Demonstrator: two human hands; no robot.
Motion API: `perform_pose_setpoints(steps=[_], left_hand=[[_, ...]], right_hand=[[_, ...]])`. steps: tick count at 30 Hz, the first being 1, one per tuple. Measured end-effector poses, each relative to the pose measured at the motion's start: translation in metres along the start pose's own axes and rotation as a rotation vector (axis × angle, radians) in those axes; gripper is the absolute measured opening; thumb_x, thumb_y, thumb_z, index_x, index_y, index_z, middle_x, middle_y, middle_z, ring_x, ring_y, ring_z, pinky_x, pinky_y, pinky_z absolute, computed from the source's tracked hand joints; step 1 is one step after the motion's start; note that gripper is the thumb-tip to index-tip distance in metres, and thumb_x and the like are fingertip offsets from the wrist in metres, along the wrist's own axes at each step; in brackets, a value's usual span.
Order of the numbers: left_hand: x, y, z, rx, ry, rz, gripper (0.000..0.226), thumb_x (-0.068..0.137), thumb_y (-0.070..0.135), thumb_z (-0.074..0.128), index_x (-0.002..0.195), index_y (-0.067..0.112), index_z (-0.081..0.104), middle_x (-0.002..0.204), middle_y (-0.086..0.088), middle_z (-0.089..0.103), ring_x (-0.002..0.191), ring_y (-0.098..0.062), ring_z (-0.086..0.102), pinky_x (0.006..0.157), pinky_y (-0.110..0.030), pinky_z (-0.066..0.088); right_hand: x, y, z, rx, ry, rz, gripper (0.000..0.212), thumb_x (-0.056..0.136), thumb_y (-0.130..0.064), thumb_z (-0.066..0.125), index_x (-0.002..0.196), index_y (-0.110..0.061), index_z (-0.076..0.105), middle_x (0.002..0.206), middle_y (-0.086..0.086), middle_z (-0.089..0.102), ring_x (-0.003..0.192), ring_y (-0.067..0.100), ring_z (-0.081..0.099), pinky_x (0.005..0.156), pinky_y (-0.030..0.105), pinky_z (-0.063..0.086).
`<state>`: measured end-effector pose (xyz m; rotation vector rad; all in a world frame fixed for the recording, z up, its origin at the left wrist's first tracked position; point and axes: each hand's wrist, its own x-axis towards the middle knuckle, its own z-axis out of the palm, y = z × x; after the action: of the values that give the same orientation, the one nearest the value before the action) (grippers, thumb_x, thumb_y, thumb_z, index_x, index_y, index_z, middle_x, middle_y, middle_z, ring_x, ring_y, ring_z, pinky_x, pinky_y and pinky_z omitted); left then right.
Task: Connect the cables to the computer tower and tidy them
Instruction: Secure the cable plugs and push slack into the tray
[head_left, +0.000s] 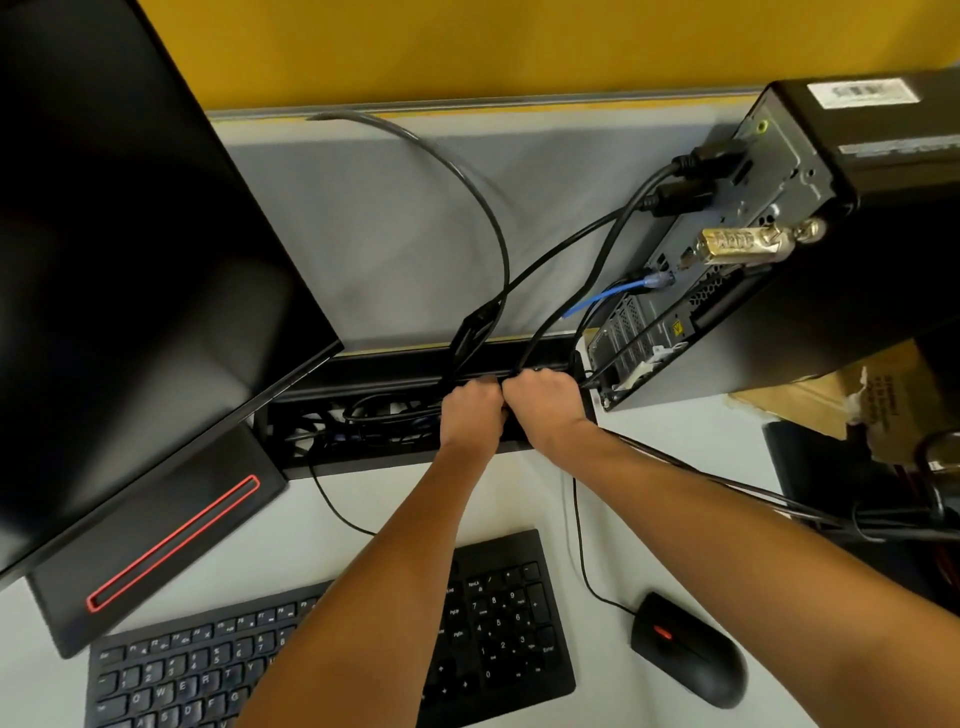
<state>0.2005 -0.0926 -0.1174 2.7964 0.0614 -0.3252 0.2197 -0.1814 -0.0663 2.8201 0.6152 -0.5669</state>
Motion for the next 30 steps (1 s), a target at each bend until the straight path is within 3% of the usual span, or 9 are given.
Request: perform_pose_setpoints(steps=[4,8,14,20,30], left_hand=[[0.007,-0.006,-0.004,-0.064,-0.035,0.024,0.017,0.092,0.015,0.054,0.105,0.009,0.063,0.1,-0.011,0.067,0.093,-0.03,0.065,0.074,-0.033,0.047],[-0.001,-0.028,-0.016,-0.235,-0.078,0.155,0.023,0.084,0.009,0.067,0.106,0.016,0.071,0.104,-0.002,0.071,0.097,-0.02,0.066,0.085,-0.036,0.053],[-0.036,-0.057,-0.02,-0.158,0.227,0.108,0.018,0.089,0.016,0.064,0.106,0.015,0.071,0.103,-0.001,0.068,0.093,-0.02,0.064,0.077,-0.033,0.051],[-0.026,-0.049,-0.017,-0.069,0.205,0.045,0.015,0.093,0.016,0.058,0.1,0.012,0.072,0.1,-0.002,0.066,0.09,-0.018,0.062,0.064,-0.022,0.038],[-0.02,-0.046,-0.005,-0.048,0.141,0.044,0.02,0.096,0.018,0.054,0.105,0.011,0.069,0.105,-0.003,0.066,0.095,-0.02,0.062,0.072,-0.027,0.046]], right_hand=[[0.003,0.003,0.002,-0.028,0.017,-0.034,0.027,0.092,-0.002,0.053,0.115,-0.013,0.061,0.115,0.007,0.063,0.11,0.029,0.06,0.085,0.036,0.048],[-0.002,0.009,0.003,-0.095,-0.002,-0.088,0.032,0.093,0.0,0.05,0.122,-0.009,0.057,0.118,0.012,0.062,0.11,0.033,0.06,0.083,0.039,0.049],[-0.011,0.007,0.001,-0.113,0.009,-0.098,0.039,0.09,0.004,0.05,0.127,-0.009,0.055,0.115,0.012,0.065,0.107,0.033,0.062,0.08,0.037,0.048],[-0.009,0.004,0.009,-0.123,0.073,-0.09,0.03,0.087,-0.001,0.056,0.113,-0.014,0.063,0.101,0.006,0.071,0.098,0.026,0.067,0.1,0.032,0.037],[0.001,-0.001,0.009,-0.095,0.043,-0.026,0.03,0.085,0.001,0.059,0.111,-0.015,0.063,0.1,0.005,0.07,0.096,0.026,0.066,0.089,0.033,0.044]])
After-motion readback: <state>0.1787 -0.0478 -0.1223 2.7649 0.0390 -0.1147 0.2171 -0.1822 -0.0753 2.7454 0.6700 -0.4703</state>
